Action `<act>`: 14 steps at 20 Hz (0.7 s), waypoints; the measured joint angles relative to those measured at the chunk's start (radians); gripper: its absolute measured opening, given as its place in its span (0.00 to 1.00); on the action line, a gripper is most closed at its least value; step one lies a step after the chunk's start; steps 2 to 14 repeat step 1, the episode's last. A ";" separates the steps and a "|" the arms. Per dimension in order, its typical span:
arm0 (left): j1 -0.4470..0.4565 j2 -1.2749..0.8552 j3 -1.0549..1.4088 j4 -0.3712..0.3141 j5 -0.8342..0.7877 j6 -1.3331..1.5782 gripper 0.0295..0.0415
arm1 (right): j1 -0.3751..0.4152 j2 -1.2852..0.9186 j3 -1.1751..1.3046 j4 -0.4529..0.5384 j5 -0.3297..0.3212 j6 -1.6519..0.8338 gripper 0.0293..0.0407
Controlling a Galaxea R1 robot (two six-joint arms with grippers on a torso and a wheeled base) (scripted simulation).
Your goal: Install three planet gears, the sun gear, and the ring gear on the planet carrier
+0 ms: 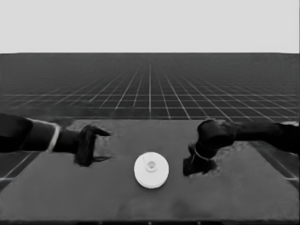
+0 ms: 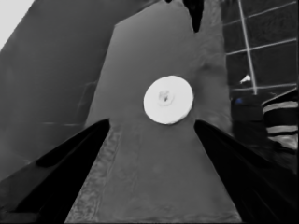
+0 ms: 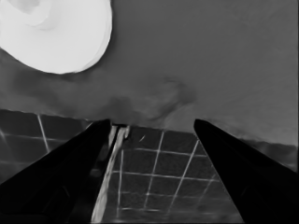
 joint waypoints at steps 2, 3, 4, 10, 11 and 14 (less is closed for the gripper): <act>-0.018 -0.091 0.070 0.008 -0.043 0.110 0.77 | 0.005 0.029 -0.060 0.025 0.012 0.038 0.82; -0.018 -0.091 0.070 0.008 -0.043 0.110 0.77 | 0.005 0.029 -0.060 0.025 0.012 0.038 0.82; -0.018 -0.091 0.070 0.008 -0.043 0.110 0.77 | 0.005 0.029 -0.060 0.025 0.012 0.038 0.82; -0.018 -0.091 0.070 0.008 -0.043 0.110 0.77 | 0.005 0.029 -0.060 0.025 0.012 0.038 0.82; -0.018 -0.091 0.070 0.008 -0.043 0.110 0.77 | 0.005 0.029 -0.060 0.025 0.012 0.038 0.82; -0.018 -0.091 0.070 0.008 -0.043 0.110 0.77 | 0.005 0.029 -0.060 0.025 0.012 0.038 0.82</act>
